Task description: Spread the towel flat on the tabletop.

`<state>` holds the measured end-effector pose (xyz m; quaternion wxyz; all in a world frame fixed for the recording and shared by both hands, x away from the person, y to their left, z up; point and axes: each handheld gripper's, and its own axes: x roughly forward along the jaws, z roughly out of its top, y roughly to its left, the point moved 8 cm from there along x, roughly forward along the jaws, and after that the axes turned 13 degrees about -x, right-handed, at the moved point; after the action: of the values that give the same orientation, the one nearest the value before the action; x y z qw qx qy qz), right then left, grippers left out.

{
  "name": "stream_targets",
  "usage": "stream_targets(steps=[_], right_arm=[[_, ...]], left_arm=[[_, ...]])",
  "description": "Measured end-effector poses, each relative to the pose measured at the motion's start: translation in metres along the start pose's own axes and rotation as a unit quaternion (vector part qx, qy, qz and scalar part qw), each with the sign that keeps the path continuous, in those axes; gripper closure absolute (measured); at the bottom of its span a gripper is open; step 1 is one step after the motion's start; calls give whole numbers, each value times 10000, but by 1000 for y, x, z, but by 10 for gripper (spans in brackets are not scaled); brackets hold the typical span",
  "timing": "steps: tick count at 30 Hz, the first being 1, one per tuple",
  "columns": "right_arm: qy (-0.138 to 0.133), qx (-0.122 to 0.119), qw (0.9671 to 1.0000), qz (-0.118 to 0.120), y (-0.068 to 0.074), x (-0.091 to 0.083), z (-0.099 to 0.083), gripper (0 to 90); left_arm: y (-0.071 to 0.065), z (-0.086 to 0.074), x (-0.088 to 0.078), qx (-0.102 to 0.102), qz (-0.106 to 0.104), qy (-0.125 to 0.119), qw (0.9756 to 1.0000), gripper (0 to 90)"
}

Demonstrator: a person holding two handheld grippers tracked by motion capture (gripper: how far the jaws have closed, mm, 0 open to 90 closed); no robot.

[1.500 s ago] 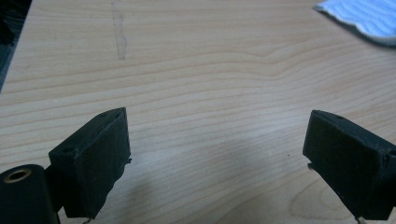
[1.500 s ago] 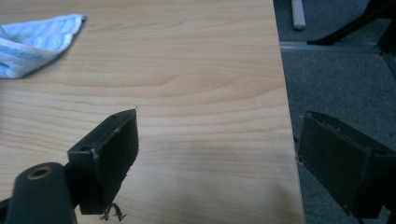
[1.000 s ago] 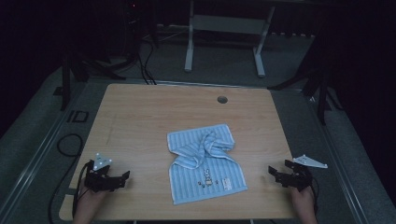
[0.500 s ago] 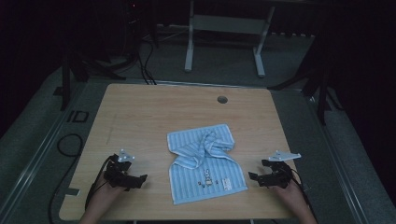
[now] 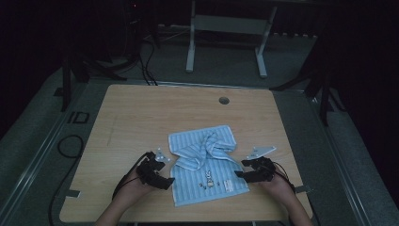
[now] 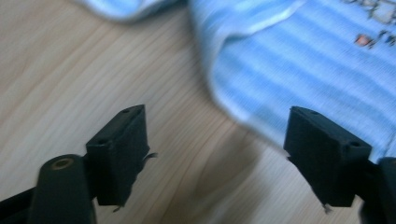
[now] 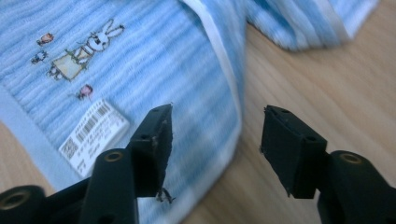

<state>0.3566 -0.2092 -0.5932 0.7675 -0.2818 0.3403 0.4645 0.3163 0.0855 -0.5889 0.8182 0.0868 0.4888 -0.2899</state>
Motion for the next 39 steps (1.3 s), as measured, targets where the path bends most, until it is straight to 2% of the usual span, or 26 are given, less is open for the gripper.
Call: stream_targets(steps=[2,5,14,17,20,23,27,32,34,35,39], right_arm=[[70,-124,9999,12,0,4,6,506],[137,-196,9997,18,-2,9,15,545],[252,-438,9987,14,-6,25,44,548],[281,-542,9981,8,-8,29,55,548],[319,-575,9976,204,-6,33,66,548],[341,-612,9971,291,-3,38,75,548],[359,-671,9965,333,0,42,82,525],[339,-790,9957,356,8,53,92,491],[358,-740,9960,350,10,56,93,491],[368,-847,9952,332,9,57,93,501],[334,-766,9959,347,12,60,93,487]], left_arm=[[-7,6,3,146,18,44,9999,281],[-18,15,8,357,-21,106,9993,288],[-45,41,22,595,-209,121,9979,325],[-52,49,29,698,-161,129,9973,344],[-59,57,37,767,-153,179,9968,344],[-62,66,46,684,-145,148,9974,345],[-58,73,54,624,-20,131,9980,357],[-50,79,60,430,-16,67,9991,510],[-46,80,60,367,-56,36,9993,570],[-45,80,59,357,-46,52,9993,596],[-44,82,60,200,-93,-81,9997,665]])
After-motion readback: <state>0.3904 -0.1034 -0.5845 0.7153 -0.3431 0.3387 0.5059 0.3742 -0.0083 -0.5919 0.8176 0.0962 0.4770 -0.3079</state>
